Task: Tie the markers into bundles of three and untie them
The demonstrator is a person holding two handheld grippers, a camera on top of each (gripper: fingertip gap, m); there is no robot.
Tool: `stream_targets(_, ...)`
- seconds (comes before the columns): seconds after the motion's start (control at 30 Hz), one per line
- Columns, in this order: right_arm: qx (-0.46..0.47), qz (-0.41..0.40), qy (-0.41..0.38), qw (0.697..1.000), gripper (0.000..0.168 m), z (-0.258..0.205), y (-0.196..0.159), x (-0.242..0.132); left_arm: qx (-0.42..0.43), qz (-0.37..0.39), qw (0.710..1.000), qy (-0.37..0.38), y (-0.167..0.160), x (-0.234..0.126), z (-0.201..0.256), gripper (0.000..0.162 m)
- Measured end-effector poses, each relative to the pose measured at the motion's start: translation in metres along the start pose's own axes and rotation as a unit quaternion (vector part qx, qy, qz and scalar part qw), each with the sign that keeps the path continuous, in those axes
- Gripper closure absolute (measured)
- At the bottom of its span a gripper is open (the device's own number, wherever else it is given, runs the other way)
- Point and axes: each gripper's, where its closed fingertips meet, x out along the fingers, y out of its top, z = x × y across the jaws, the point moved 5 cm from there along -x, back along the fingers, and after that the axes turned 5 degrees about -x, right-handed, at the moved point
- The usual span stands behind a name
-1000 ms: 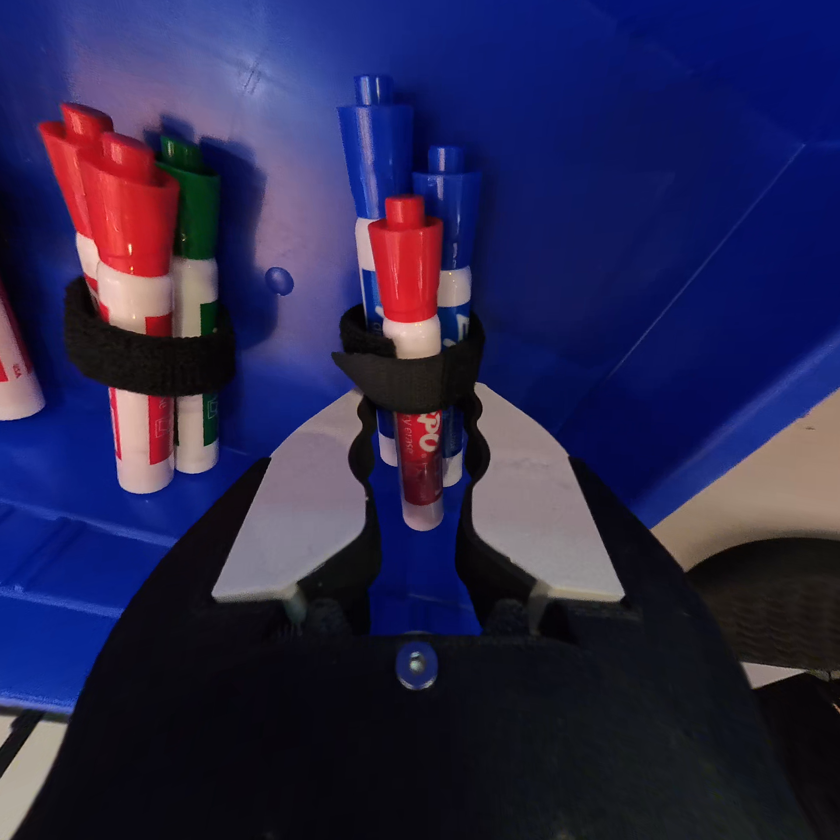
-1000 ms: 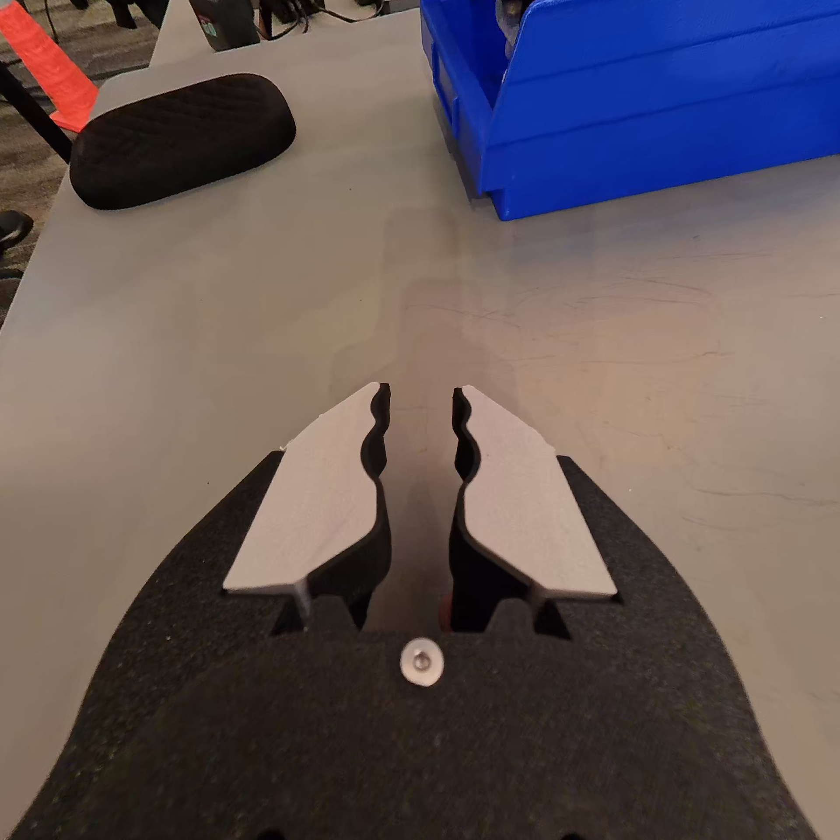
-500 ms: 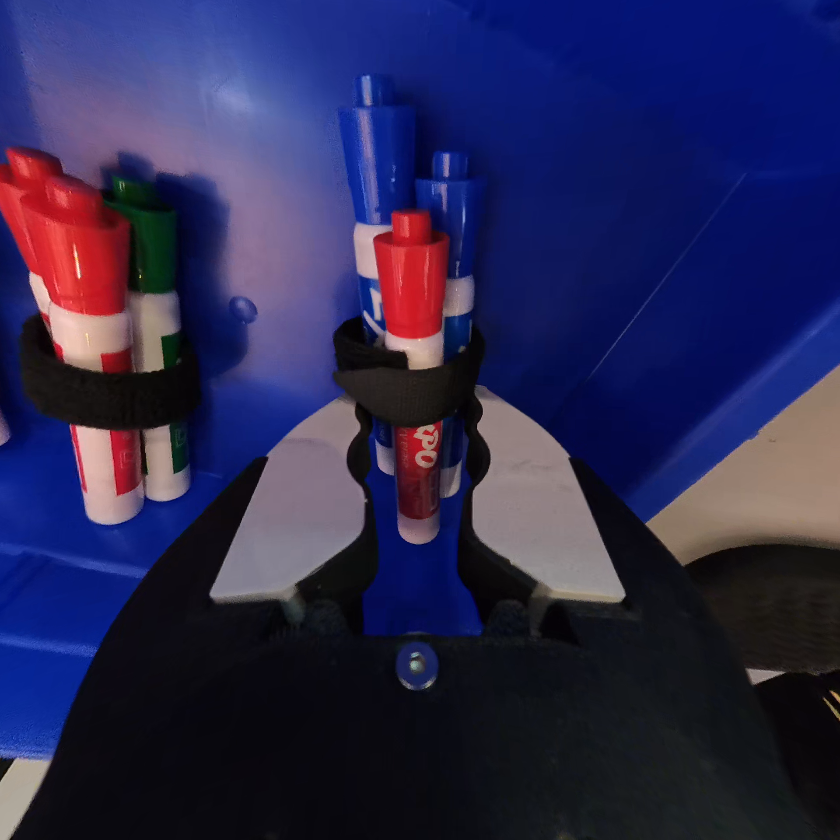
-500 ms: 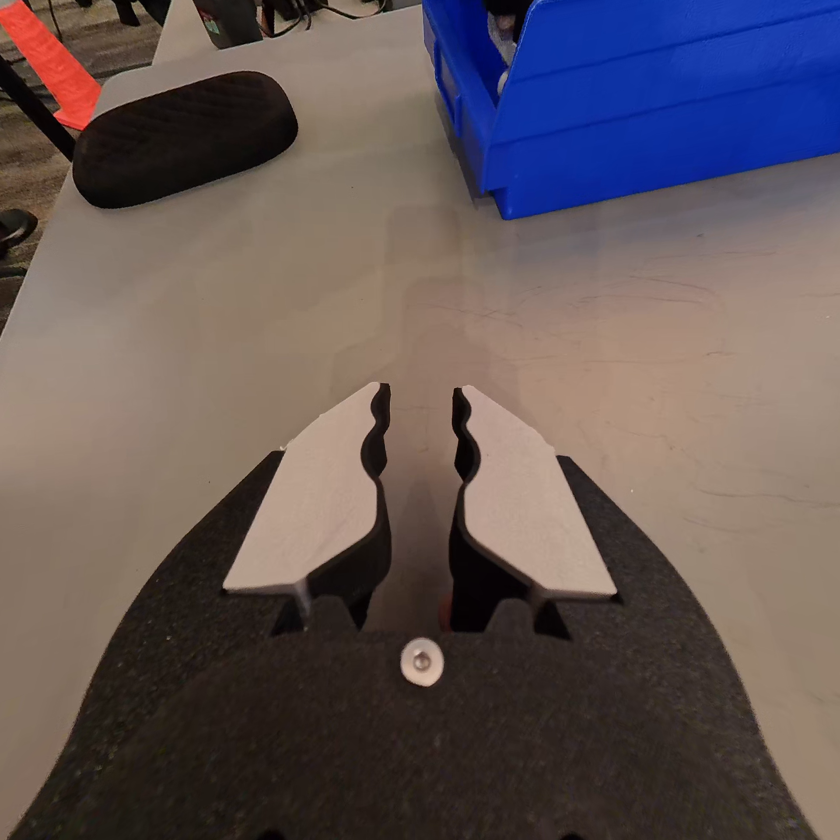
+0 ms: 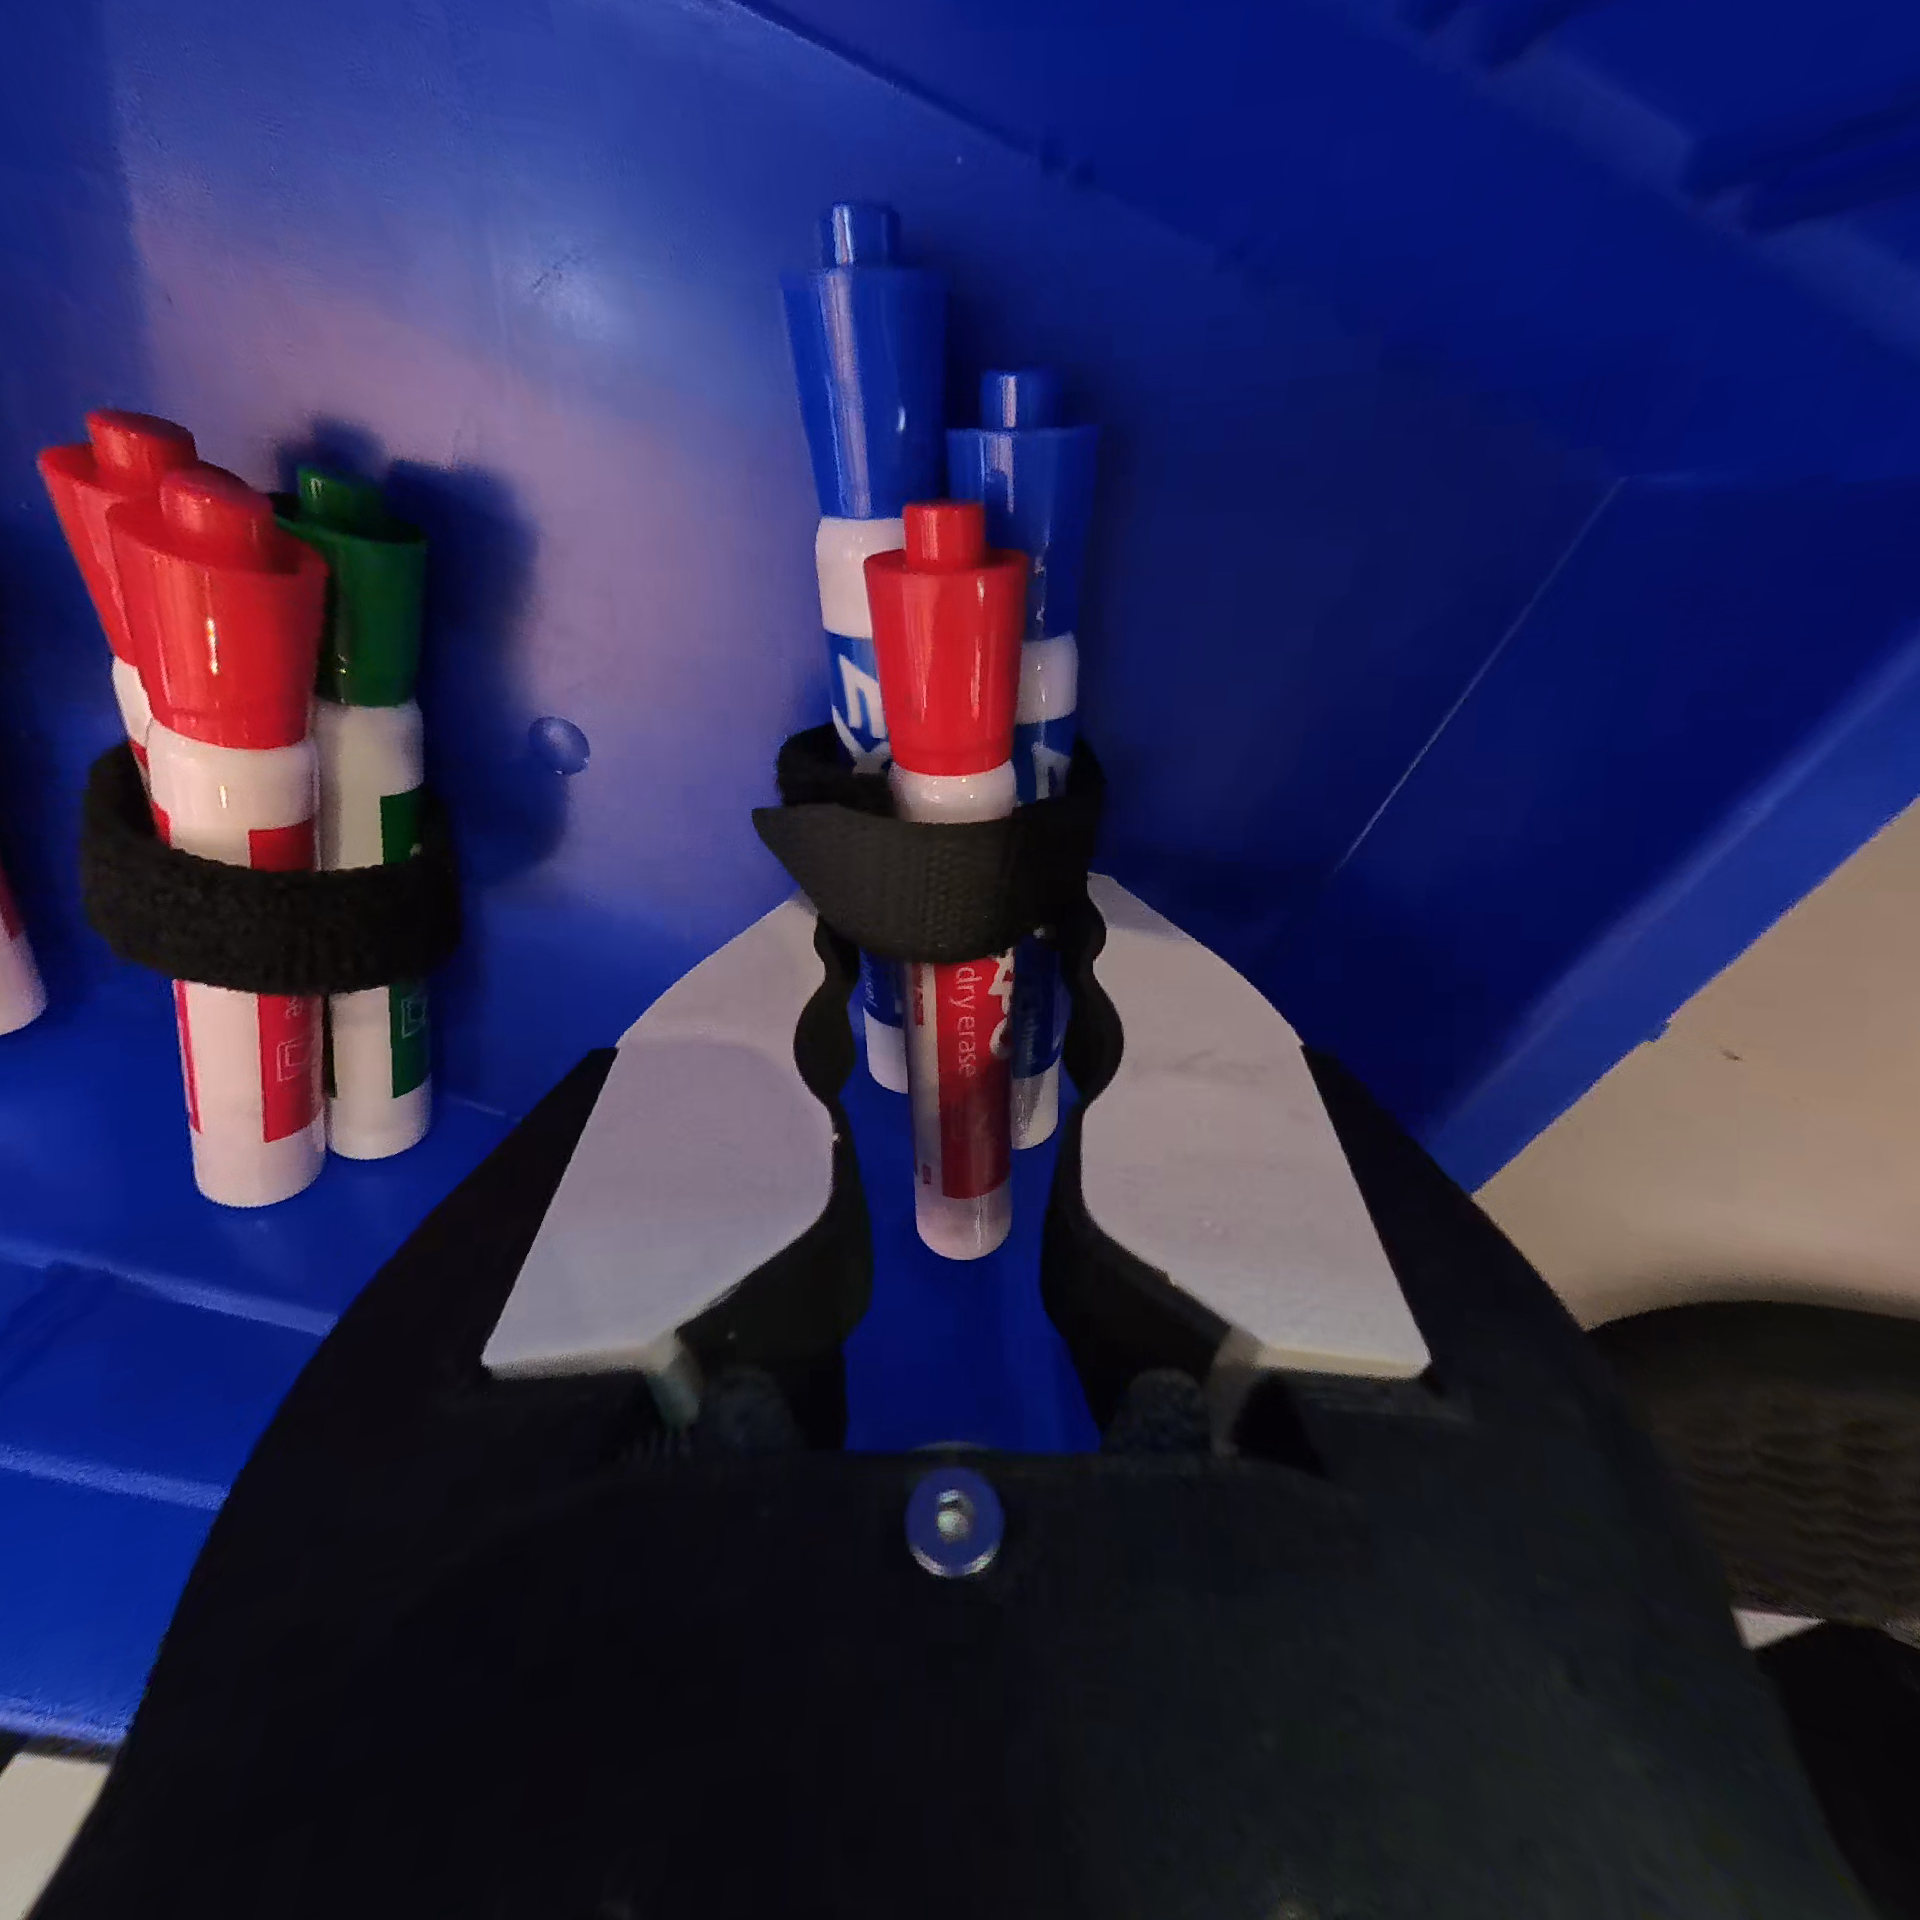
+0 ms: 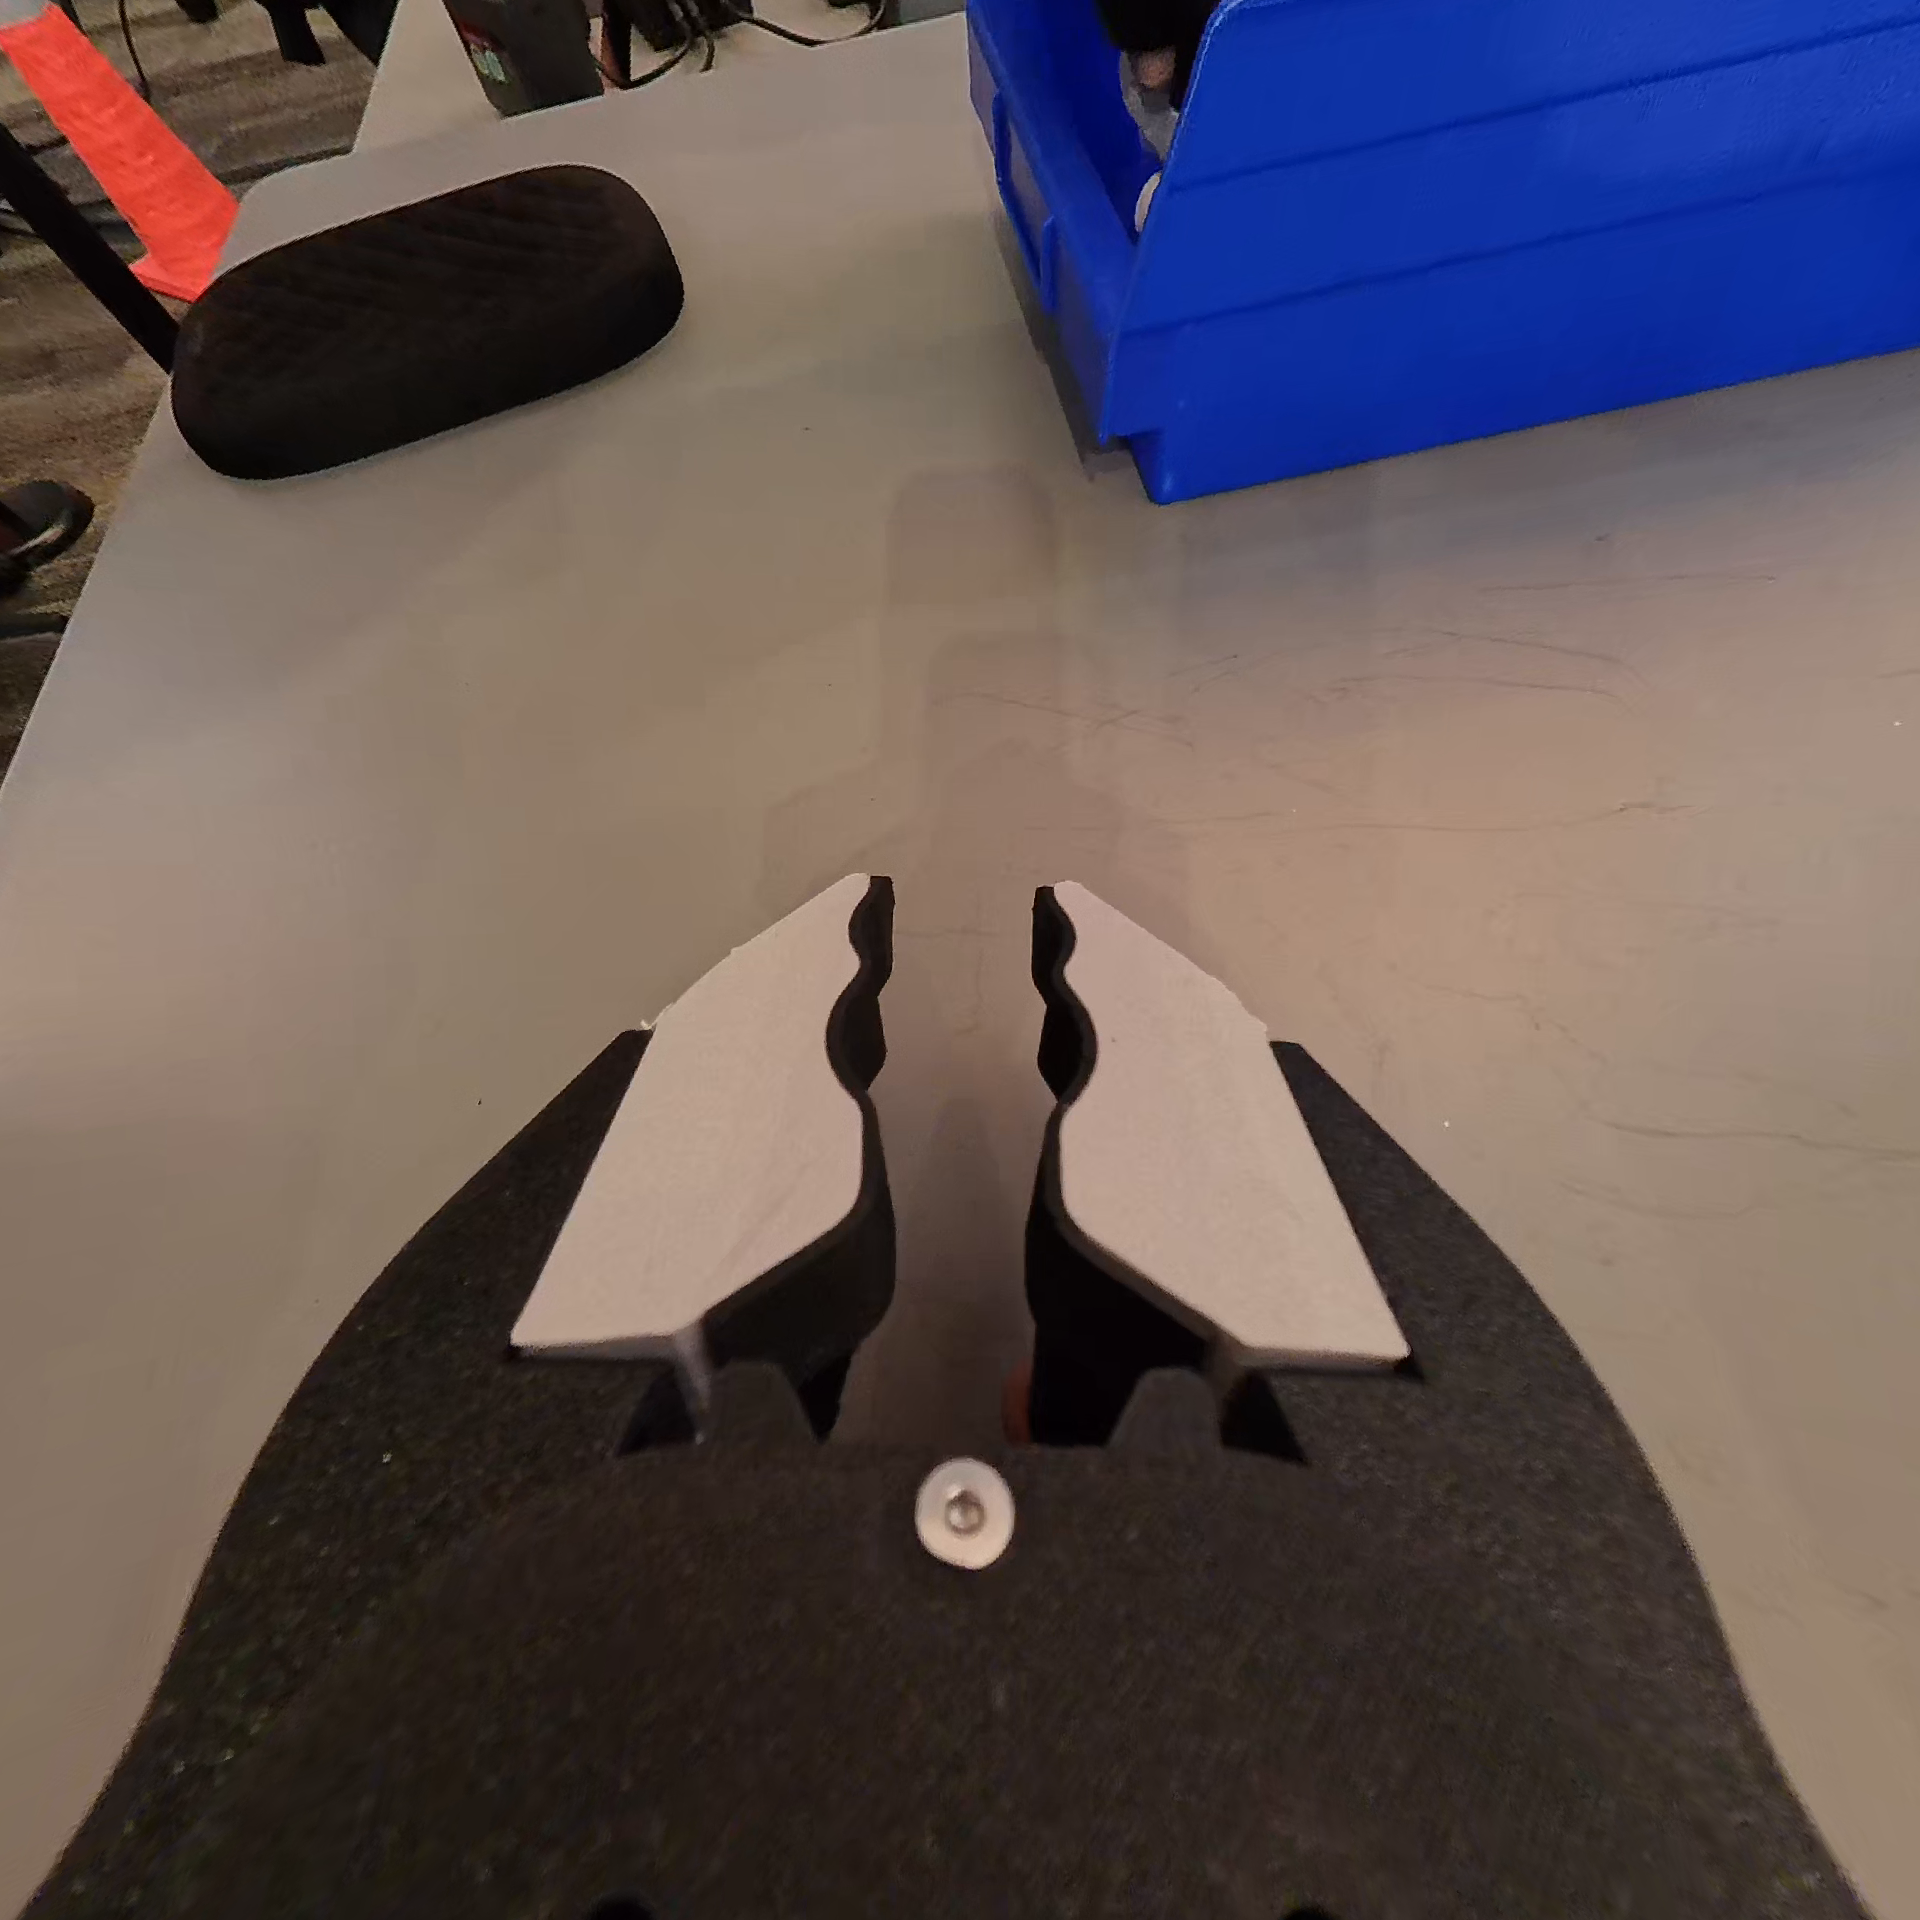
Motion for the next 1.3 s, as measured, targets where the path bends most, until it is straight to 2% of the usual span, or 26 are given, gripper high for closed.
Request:
stream_targets(0.03,0.0,0.0,0.0,1.0,0.143,0.0,0.0,0.0,-0.001,0.004,1.0,0.001,0.0,-0.001,0.0,0.123)
stream_targets(0.17,0.0,0.0,0.001,1.0,0.143,0.0,0.0,0.0,-0.008,0.039,0.999,0.015,0.002,-0.013,-0.001,0.128)
stream_targets(0.2,0.0,0.0,0.001,1.0,0.143,0.0,0.0,0.0,-0.013,0.073,0.997,0.013,0.006,-0.024,-0.003,0.132)
stream_targets(0.23,0.0,0.0,0.001,1.0,0.143,0.0,0.0,0.0,-0.024,0.075,0.997,0.011,0.005,-0.03,-0.006,0.136)
stream_targets(0.3,0.0,0.001,0.002,1.0,0.143,0.0,0.0,0.0,0.0,0.022,1.0,0.021,-0.004,-0.018,-0.006,0.143)
stream_targets(0.47,-0.003,-0.002,0.002,1.0,0.144,-0.001,0.0,0.0,0.016,0.027,0.999,0.027,0.001,-0.016,-0.003,0.143)
stream_targets(0.6,0.002,0.002,0.005,1.0,0.144,0.0,0.0,0.0,0.021,0.031,0.999,0.016,0.004,-0.018,-0.001,0.137)
stream_targets(0.7,0.003,0.001,0.005,1.0,0.144,0.0,0.0,0.0,0.043,0.045,0.997,0.049,0.013,-0.019,-0.005,0.132)
stream_targets(0.77,0.003,0.001,0.005,1.0,0.144,0.0,0.0,0.0,0.066,0.022,0.995,0.072,0.017,-0.014,-0.007,0.127)
stream_targets(0.8,0.003,0.001,0.006,1.0,0.145,0.0,0.0,0.0,0.076,0.032,0.993,0.087,0.021,-0.015,-0.008,0.139)
stream_targets(0.83,0.003,0.001,0.006,1.0,0.145,0.0,0.0,0.0,0.076,0.038,0.992,0.091,0.024,-0.018,-0.01,0.138)
stream_targets(0.9,0.003,0.0,0.007,1.0,0.145,0.0,0.0,0.0,0.072,0.036,0.992,0.096,0.027,-0.018,-0.017,0.115)
stream_targets(0.97,0.003,0.0,0.007,1.0,0.145,0.0,0.0,0.0,0.097,0.031,0.99,0.093,0.032,-0.012,-0.018,0.106)
stream_targets(1.03,0.004,0.0,0.009,1.0,0.145,0.0,0.0,0.0,0.107,0.019,0.989,0.105,0.039,-0.007,-0.022,0.088)
stream_targets(1.17,0.005,0.001,0.009,1.0,0.145,0.0,0.001,0.0,0.099,0.004,0.993,0.056,0.045,0.0,-0.02,0.115)
stream_targets(1.3,0.005,0.001,0.01,1.0,0.145,0.0,0.001,0.0,0.101,-0.014,0.993,0.056,0.047,0.0,-0.02,0.119)
